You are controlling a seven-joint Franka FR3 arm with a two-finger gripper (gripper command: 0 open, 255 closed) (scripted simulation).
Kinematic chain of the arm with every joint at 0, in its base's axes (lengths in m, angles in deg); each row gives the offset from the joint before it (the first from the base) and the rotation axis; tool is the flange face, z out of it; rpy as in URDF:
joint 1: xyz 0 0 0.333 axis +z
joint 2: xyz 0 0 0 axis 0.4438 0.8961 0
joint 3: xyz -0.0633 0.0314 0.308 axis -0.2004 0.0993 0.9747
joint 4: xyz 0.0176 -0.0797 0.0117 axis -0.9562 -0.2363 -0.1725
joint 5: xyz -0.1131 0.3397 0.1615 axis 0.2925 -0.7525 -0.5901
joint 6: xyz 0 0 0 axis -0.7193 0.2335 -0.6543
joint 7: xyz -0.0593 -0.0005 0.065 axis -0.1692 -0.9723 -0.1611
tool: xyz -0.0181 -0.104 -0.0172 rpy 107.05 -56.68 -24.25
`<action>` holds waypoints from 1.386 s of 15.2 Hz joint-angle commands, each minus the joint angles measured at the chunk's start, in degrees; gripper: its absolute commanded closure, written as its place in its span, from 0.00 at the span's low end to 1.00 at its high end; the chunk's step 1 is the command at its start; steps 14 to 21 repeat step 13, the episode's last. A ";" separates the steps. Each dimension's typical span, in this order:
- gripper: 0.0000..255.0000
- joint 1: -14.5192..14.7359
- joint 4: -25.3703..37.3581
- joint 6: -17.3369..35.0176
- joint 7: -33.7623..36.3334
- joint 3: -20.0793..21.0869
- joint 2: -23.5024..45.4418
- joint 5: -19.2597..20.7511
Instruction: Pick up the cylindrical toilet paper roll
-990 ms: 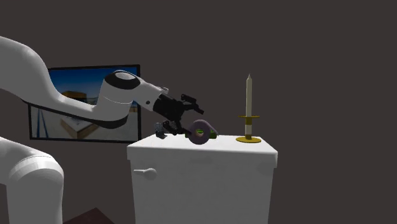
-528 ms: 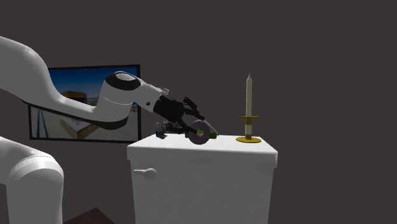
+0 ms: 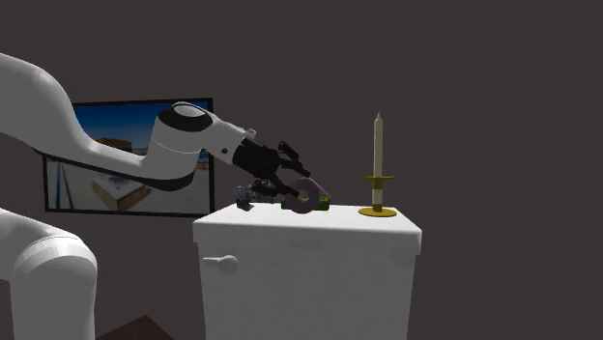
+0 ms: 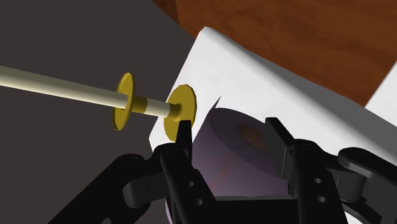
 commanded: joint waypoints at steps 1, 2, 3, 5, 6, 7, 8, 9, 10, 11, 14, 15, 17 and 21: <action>1.00 0.45 1.15 -0.90 -1.50 0.41 -0.20 -1.50; 1.00 0.67 1.72 -1.36 -2.22 0.61 -0.29 -2.21; 1.00 0.89 2.30 -1.82 -2.92 0.80 -0.37 -2.89; 1.00 1.33 3.48 -2.75 -4.29 1.18 -0.49 -4.22; 1.00 1.54 4.09 -3.21 -4.95 1.36 -0.53 -4.86; 1.00 1.76 4.72 -3.67 -5.60 1.54 -0.55 -5.48; 1.00 1.98 5.35 -4.14 -6.23 1.72 -0.55 -6.09; 1.00 2.20 5.99 -4.60 -6.86 1.90 -0.55 -6.68; 1.00 2.42 6.65 -5.06 -7.47 2.07 -0.53 -7.26; 1.00 2.63 7.31 -5.53 -8.07 2.24 -0.49 -7.83; 1.00 2.67 7.41 -5.60 -8.16 2.26 -0.49 -7.91; 1.00 2.67 7.41 -5.60 -8.16 2.26 -0.49 -7.91; 1.00 2.67 7.41 -5.60 -8.16 2.26 -0.49 -7.91; 1.00 2.67 7.41 -5.60 -8.16 2.26 -0.49 -7.91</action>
